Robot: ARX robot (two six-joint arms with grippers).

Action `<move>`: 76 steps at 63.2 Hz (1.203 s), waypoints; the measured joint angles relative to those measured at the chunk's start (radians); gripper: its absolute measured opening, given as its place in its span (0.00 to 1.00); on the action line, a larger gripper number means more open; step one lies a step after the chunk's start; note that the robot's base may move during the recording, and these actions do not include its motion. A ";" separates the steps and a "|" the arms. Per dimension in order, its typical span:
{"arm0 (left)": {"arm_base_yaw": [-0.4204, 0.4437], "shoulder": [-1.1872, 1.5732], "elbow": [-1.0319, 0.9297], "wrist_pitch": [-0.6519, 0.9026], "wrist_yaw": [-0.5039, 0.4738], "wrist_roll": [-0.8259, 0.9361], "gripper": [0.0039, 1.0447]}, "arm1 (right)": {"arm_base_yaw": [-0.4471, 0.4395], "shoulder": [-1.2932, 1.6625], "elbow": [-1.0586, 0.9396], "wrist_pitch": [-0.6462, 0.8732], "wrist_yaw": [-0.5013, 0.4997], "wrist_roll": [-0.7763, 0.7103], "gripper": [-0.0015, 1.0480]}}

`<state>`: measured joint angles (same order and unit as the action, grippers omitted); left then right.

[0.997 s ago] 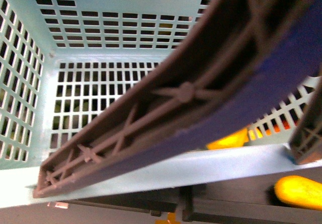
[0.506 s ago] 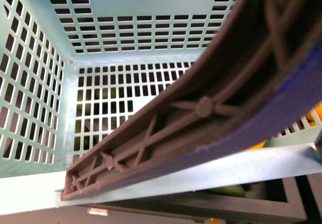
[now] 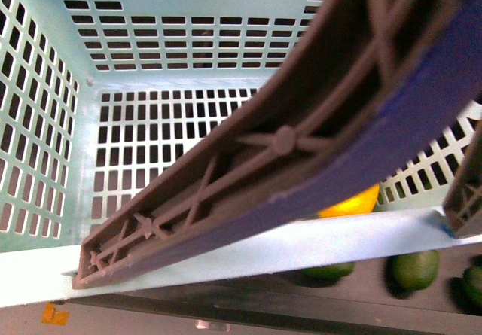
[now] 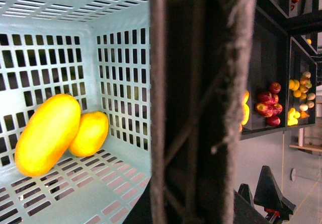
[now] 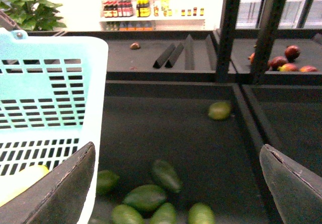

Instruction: Pick lemon and mango into basket

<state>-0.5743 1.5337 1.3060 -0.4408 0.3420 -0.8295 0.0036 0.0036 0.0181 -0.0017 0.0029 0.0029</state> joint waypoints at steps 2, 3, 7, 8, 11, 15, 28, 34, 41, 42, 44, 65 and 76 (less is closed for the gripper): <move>0.000 0.000 0.000 0.000 0.003 -0.001 0.04 | 0.000 0.000 0.000 0.000 -0.004 0.000 0.92; 0.000 0.000 0.000 0.000 0.002 -0.001 0.04 | 0.000 0.000 0.000 0.000 -0.004 0.000 0.92; 0.000 0.000 0.000 0.000 0.003 -0.002 0.04 | 0.000 0.000 0.000 0.000 -0.003 0.000 0.92; 0.000 0.000 0.000 0.000 0.003 -0.002 0.04 | 0.000 -0.001 0.000 0.000 -0.002 0.000 0.92; 0.000 0.000 0.000 0.000 0.002 -0.002 0.04 | 0.000 -0.001 0.000 0.000 0.001 0.001 0.92; 0.000 0.000 0.000 0.000 -0.002 -0.001 0.04 | 0.000 -0.001 0.000 0.000 -0.002 0.000 0.92; 0.000 0.000 0.000 0.000 -0.002 -0.001 0.04 | 0.000 -0.001 0.000 0.000 -0.002 0.000 0.92; 0.002 0.000 0.000 0.000 -0.003 0.001 0.04 | 0.000 -0.001 0.000 0.000 -0.006 0.000 0.92; 0.014 0.000 0.000 0.000 -0.009 -0.001 0.04 | -0.002 -0.001 0.000 0.000 -0.010 0.000 0.92; 0.016 -0.001 0.000 0.000 -0.012 -0.001 0.04 | -0.002 -0.001 0.000 0.000 -0.010 0.000 0.92; 0.016 -0.002 0.000 0.000 -0.017 0.000 0.04 | -0.002 -0.001 0.000 0.000 -0.008 0.000 0.92; -0.001 0.067 -0.110 0.473 -0.581 -0.357 0.04 | -0.002 -0.001 0.000 0.000 -0.003 0.000 0.92; 0.129 0.272 0.076 0.476 -0.603 -0.482 0.04 | -0.002 -0.001 0.000 0.000 -0.001 0.000 0.92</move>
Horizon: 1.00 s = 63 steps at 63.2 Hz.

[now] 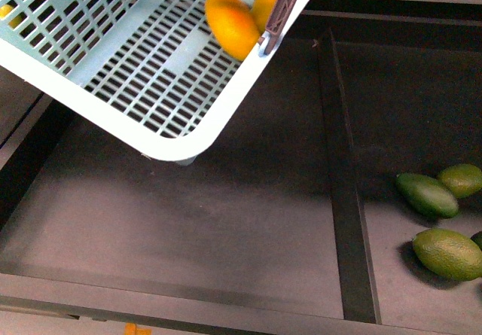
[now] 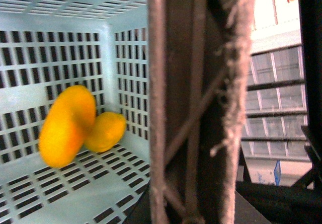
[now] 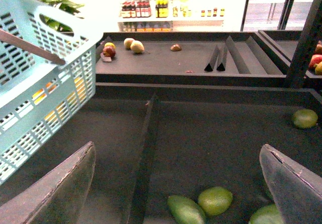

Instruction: Pick lemon and mango into basket

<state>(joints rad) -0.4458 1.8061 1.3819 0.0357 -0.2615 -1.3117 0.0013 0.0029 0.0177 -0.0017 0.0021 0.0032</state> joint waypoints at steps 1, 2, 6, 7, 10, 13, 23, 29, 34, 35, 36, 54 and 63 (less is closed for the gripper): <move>0.008 0.023 0.019 -0.007 0.000 -0.012 0.04 | 0.000 0.000 0.000 0.000 0.000 0.000 0.92; 0.017 0.056 0.047 -0.021 -0.001 -0.029 0.04 | 0.000 0.000 0.000 0.000 0.000 0.000 0.92; 0.036 0.174 0.137 -0.074 -0.018 -0.062 0.04 | 0.000 0.000 0.000 0.000 0.000 0.000 0.92; 0.037 0.187 0.147 -0.083 -0.020 -0.064 0.04 | 0.000 0.000 0.000 0.000 0.000 0.000 0.92; 0.041 0.243 0.191 -0.121 -0.027 -0.084 0.04 | 0.000 0.000 0.000 0.000 0.000 0.000 0.92; 0.045 0.301 0.234 -0.149 -0.028 -0.117 0.04 | 0.000 0.000 0.000 0.000 0.000 0.000 0.92; 0.062 0.394 0.295 -0.154 -0.027 -0.238 0.04 | 0.000 0.000 0.000 0.000 0.000 0.000 0.92; 0.074 0.408 0.300 -0.174 -0.040 -0.288 0.04 | 0.000 0.000 0.000 0.000 0.000 0.000 0.92; 0.084 0.421 0.299 -0.192 -0.042 -0.319 0.04 | 0.000 0.000 0.000 0.000 0.000 0.000 0.92; 0.087 0.423 0.298 -0.194 -0.039 -0.325 0.04 | 0.000 0.000 0.000 0.000 0.000 0.000 0.92; 0.088 0.425 0.296 -0.195 -0.038 -0.326 0.04 | 0.000 0.000 0.000 0.000 0.000 0.000 0.92; 0.100 0.406 0.213 -0.193 -0.017 -0.395 0.09 | 0.000 0.000 0.000 0.000 0.000 0.000 0.92; 0.099 0.365 0.151 -0.240 -0.008 -0.430 0.35 | 0.000 0.000 0.000 0.000 0.000 0.000 0.92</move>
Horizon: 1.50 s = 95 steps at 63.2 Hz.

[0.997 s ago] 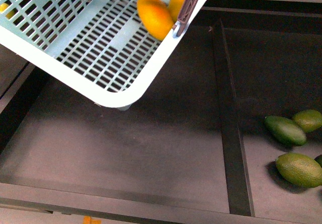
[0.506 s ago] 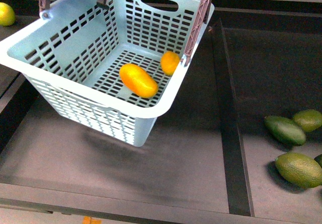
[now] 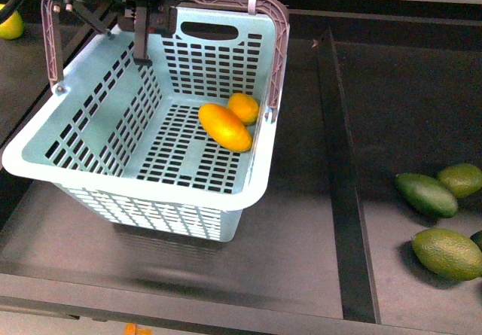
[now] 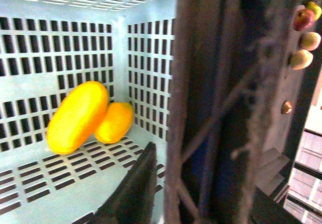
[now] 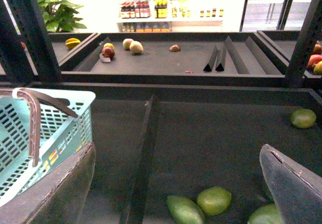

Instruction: Pick lemon and mango into basket

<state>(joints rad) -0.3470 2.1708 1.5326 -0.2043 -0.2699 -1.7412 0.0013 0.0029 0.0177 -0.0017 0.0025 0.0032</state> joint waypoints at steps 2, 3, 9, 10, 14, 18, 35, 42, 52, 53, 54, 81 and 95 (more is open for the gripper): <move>0.000 -0.012 -0.012 -0.015 -0.002 -0.001 0.40 | 0.000 0.000 0.000 0.000 0.000 0.000 0.92; 0.000 -0.021 -0.021 -0.023 -0.010 -0.001 0.43 | 0.000 0.000 0.000 0.000 0.000 0.000 0.92; 0.004 -0.076 -0.071 -0.058 -0.043 0.001 0.59 | 0.000 0.000 0.000 0.000 0.000 0.000 0.92; 0.005 -0.092 -0.085 -0.064 -0.051 0.001 0.62 | 0.000 0.000 0.000 0.000 0.000 0.000 0.92; 0.010 -0.174 -0.148 -0.104 -0.066 0.006 0.77 | 0.000 0.000 0.000 0.000 0.000 0.000 0.92; 0.017 -0.259 -0.212 -0.143 -0.070 0.009 0.92 | 0.000 0.000 0.000 0.000 0.000 0.000 0.92; 0.096 -0.453 -0.836 1.047 0.036 1.153 0.55 | 0.000 0.000 0.000 0.000 0.000 0.000 0.92; 0.147 -0.604 -1.002 1.265 0.069 1.568 0.31 | 0.000 0.000 0.000 0.000 0.000 0.000 0.92; 0.192 -0.727 -1.180 1.276 0.122 1.698 0.03 | 0.000 0.000 0.000 0.000 0.000 0.000 0.92; 0.194 -0.734 -1.188 1.276 0.125 1.703 0.03 | 0.000 0.000 0.000 0.000 0.000 0.000 0.92; 0.198 -0.750 -1.202 1.276 0.131 1.706 0.03 | 0.000 0.000 0.000 0.000 0.000 0.000 0.92; 0.328 -1.091 -1.447 1.183 0.263 1.728 0.03 | 0.000 0.000 0.000 0.000 0.000 0.000 0.92; 0.343 -1.299 -1.494 1.027 0.270 1.730 0.03 | 0.000 0.000 0.000 0.000 0.000 0.000 0.92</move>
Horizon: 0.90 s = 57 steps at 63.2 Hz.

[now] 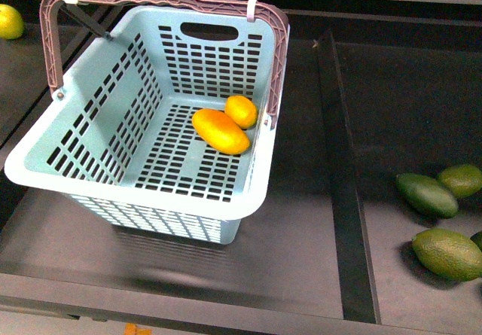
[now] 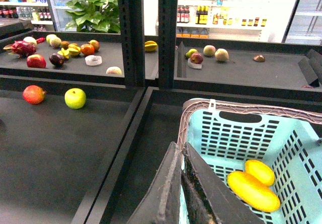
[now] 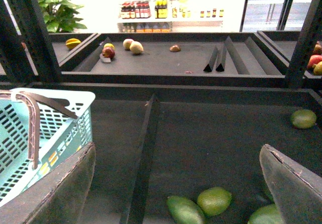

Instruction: Pick lemon and mango into basket

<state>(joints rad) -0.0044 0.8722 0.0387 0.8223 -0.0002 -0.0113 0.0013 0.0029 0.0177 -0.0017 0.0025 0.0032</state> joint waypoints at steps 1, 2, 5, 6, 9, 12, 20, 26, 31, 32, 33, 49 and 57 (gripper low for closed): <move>0.000 -0.016 -0.002 -0.013 0.000 0.000 0.03 | 0.000 0.000 0.000 0.000 0.000 0.000 0.92; 0.000 -0.032 -0.005 -0.026 0.000 0.000 0.03 | 0.000 0.000 0.000 0.000 0.000 0.000 0.92; 0.000 -0.087 -0.013 -0.074 0.000 0.000 0.03 | 0.000 0.000 0.000 0.000 0.000 0.000 0.92; 0.000 -0.111 -0.016 -0.094 0.000 0.000 0.03 | 0.000 0.000 0.000 0.000 0.000 0.000 0.92; 0.000 -0.178 -0.023 -0.154 0.000 0.000 0.03 | 0.000 0.000 0.000 0.000 0.000 0.000 0.92; 0.000 -0.222 -0.023 -0.192 0.000 0.000 0.03 | 0.000 0.000 0.000 0.000 0.000 0.000 0.92; 0.000 -0.333 -0.024 -0.291 0.000 0.000 0.03 | 0.000 0.000 0.000 0.000 0.000 0.000 0.92; 0.000 -0.395 -0.024 -0.350 0.000 0.000 0.03 | 0.000 0.000 0.000 0.000 0.000 0.000 0.92; 0.000 -0.443 -0.024 -0.396 0.000 0.000 0.03 | 0.000 0.000 0.000 0.000 0.000 0.000 0.92; 0.000 -0.453 -0.024 -0.406 0.000 0.000 0.03 | 0.000 0.000 0.000 0.000 0.000 0.000 0.92; 0.000 -0.463 -0.024 -0.415 0.000 0.000 0.03 | 0.000 0.000 0.000 0.000 0.000 0.000 0.92; 0.000 -0.590 -0.024 -0.539 0.000 0.000 0.03 | 0.000 0.000 0.000 0.000 0.000 0.000 0.92; 0.000 -0.637 -0.024 -0.586 0.000 0.000 0.03 | 0.000 0.000 0.000 0.000 0.000 0.000 0.92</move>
<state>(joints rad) -0.0044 0.2352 0.0147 0.2363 -0.0002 -0.0109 0.0013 0.0029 0.0177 -0.0017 0.0025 0.0032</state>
